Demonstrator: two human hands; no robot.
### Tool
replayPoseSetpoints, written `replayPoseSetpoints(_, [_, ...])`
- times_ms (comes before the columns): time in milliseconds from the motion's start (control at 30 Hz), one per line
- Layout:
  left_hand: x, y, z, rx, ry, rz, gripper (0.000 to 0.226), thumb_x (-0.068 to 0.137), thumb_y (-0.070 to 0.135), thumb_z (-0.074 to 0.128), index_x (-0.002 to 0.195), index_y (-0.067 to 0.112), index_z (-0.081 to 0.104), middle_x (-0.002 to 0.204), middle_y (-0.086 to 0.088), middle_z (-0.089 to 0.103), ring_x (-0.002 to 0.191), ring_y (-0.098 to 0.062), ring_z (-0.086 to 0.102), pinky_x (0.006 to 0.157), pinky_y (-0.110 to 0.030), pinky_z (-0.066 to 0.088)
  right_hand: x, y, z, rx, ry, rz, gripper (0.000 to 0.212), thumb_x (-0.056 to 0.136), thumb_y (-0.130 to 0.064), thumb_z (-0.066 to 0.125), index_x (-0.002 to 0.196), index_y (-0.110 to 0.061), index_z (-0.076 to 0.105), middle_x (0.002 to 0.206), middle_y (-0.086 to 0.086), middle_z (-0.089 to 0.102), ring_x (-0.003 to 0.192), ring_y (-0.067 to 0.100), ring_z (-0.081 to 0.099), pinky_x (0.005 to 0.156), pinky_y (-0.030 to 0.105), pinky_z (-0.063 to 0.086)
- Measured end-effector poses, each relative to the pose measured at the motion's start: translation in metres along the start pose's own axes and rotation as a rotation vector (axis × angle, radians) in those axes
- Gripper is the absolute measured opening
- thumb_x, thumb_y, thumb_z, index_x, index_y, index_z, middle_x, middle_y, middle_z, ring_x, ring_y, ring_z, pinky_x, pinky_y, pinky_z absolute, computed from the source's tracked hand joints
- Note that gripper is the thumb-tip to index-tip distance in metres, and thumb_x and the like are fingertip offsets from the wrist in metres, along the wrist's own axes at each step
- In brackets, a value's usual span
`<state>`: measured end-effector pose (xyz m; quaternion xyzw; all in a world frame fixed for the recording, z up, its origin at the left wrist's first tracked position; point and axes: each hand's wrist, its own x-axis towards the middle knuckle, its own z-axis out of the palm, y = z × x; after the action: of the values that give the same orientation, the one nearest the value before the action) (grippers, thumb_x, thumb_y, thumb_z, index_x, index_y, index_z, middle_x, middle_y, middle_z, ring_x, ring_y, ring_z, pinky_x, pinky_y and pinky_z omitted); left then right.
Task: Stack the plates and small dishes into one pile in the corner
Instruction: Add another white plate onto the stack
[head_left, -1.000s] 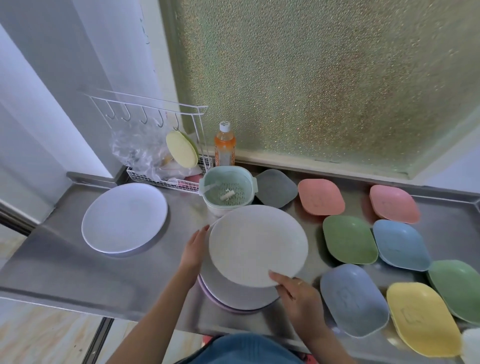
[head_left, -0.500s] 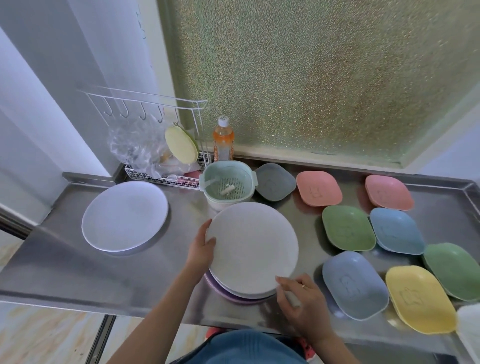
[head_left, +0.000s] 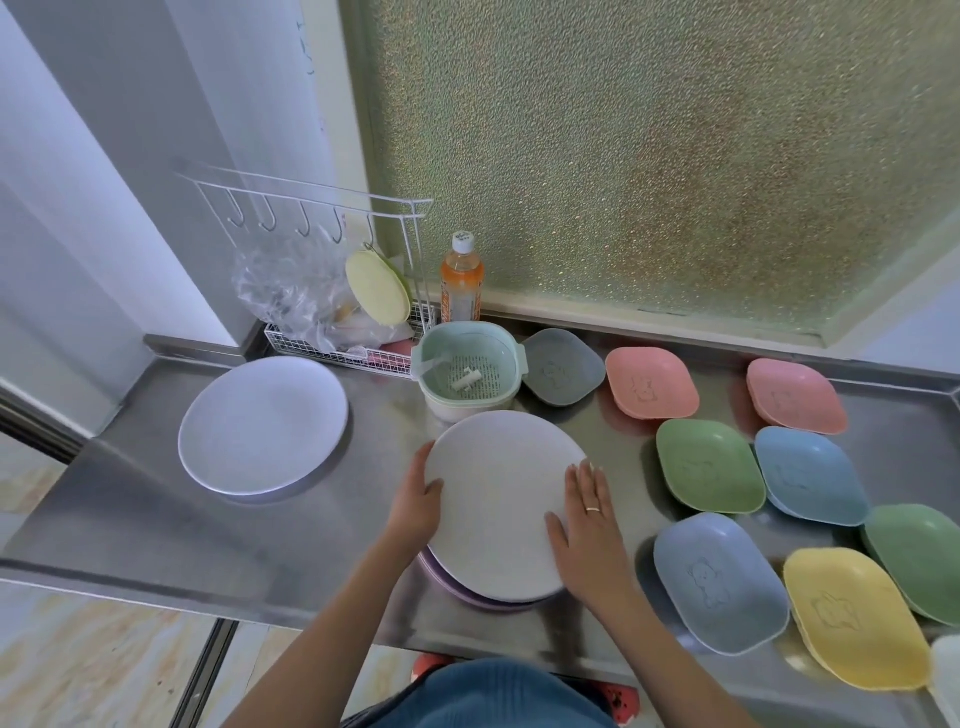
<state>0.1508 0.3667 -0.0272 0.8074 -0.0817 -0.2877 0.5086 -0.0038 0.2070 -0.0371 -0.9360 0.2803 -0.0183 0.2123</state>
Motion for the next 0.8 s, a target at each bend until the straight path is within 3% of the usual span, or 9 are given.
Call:
replayPoseSetpoints(100, [0.002,-0.002,0.000,0.029,0.005,0.010,0.053,0.094,0.003,0.039,0.143,0.021,0.030,0.123,-0.002,0.047,0.116,-0.027,0.048,0.100,-0.037,0.040,0.001,0.002,0.002,-0.020,0.012,0.006,0.080,0.080,-0.052,0.006,0.149,-0.010,0.007,0.156,0.002,-0.004,0.140,0.011,-0.014,0.119,0.036,0.002])
replayPoseSetpoints(167, [0.001,-0.003,-0.002,-0.003,0.028,0.020,0.048,0.093,0.006,0.043,0.138,0.022,0.039,0.118,0.003,0.051,0.110,-0.022,0.051,0.096,-0.034,0.042,0.001,-0.001,-0.002,0.004,0.034,0.057,0.073,0.084,-0.048,0.013,0.149,-0.015,0.013,0.158,0.000,0.006,0.144,0.012,-0.003,0.117,0.040,0.002])
replayPoseSetpoints(300, [0.004,-0.011,-0.024,-0.173,0.303,-0.076,0.018,0.092,0.019,0.051,0.100,0.018,0.067,0.098,0.000,0.067,0.092,-0.018,0.059,0.082,-0.029,0.043,0.003,-0.012,-0.013,0.040,0.201,0.075,0.055,0.087,-0.029,0.037,0.141,-0.020,0.035,0.152,-0.001,0.032,0.140,0.014,0.026,0.114,0.045,0.000])
replayPoseSetpoints(400, [0.019,-0.034,-0.060,-0.297,0.563,-0.353,0.025,0.092,0.030,0.047,0.084,0.011,0.062,0.088,-0.014,0.066,0.077,-0.027,0.059,0.077,-0.038,0.048,0.009,-0.022,-0.015,0.030,0.121,0.027,0.050,0.091,-0.021,0.045,0.140,-0.024,0.035,0.153,-0.007,0.027,0.143,0.009,0.016,0.113,0.048,-0.005])
replayPoseSetpoints(467, [0.027,-0.047,-0.085,-0.327,0.566,-0.521,0.036,0.094,0.037,0.044,0.088,0.004,0.057,0.075,-0.016,0.058,0.067,-0.029,0.059,0.068,-0.038,0.054,0.010,-0.028,-0.012,-0.005,0.096,-0.019,0.053,0.088,-0.020,0.042,0.140,-0.026,0.035,0.153,-0.009,0.026,0.142,0.004,0.009,0.112,0.048,-0.008])
replayPoseSetpoints(533, [0.033,-0.050,-0.102,-0.556,0.569,-0.608,0.040,0.092,0.041,0.049,0.085,0.001,0.051,0.070,-0.013,0.053,0.058,-0.025,0.057,0.048,-0.031,0.055,0.009,-0.033,-0.009,-0.018,0.104,-0.052,0.056,0.082,-0.020,0.039,0.138,-0.026,0.038,0.152,-0.008,0.031,0.140,0.002,0.007,0.111,0.048,-0.009])
replayPoseSetpoints(667, [0.044,-0.052,-0.127,-0.859,0.524,-0.625,0.036,0.093,0.031,0.052,0.109,0.000,0.042,0.088,-0.022,0.061,0.066,-0.029,0.060,0.050,-0.037,0.055,0.005,-0.039,-0.005,-0.016,0.093,-0.048,0.054,0.081,-0.018,0.040,0.134,-0.026,0.043,0.149,-0.007,0.037,0.141,0.003,0.014,0.113,0.051,-0.005])
replayPoseSetpoints(733, [0.054,-0.060,-0.137,-0.942,0.516,-0.628,0.035,0.096,0.017,0.046,0.125,0.000,0.041,0.120,-0.027,0.058,0.088,-0.035,0.064,0.052,-0.037,0.057,0.003,-0.042,-0.004,-0.002,0.098,-0.035,0.054,0.080,-0.018,0.040,0.132,-0.026,0.046,0.147,-0.007,0.039,0.139,0.000,0.013,0.113,0.052,-0.004])
replayPoseSetpoints(800, [0.059,-0.064,-0.145,-1.012,0.524,-0.644,0.023,0.095,0.004,0.041,0.116,-0.001,0.050,0.137,-0.021,0.049,0.119,-0.034,0.055,0.054,-0.030,0.057,0.002,-0.044,-0.006,-0.003,0.097,-0.020,0.052,0.081,-0.015,0.043,0.132,-0.028,0.046,0.147,-0.009,0.038,0.138,-0.003,0.009,0.111,0.050,-0.009])
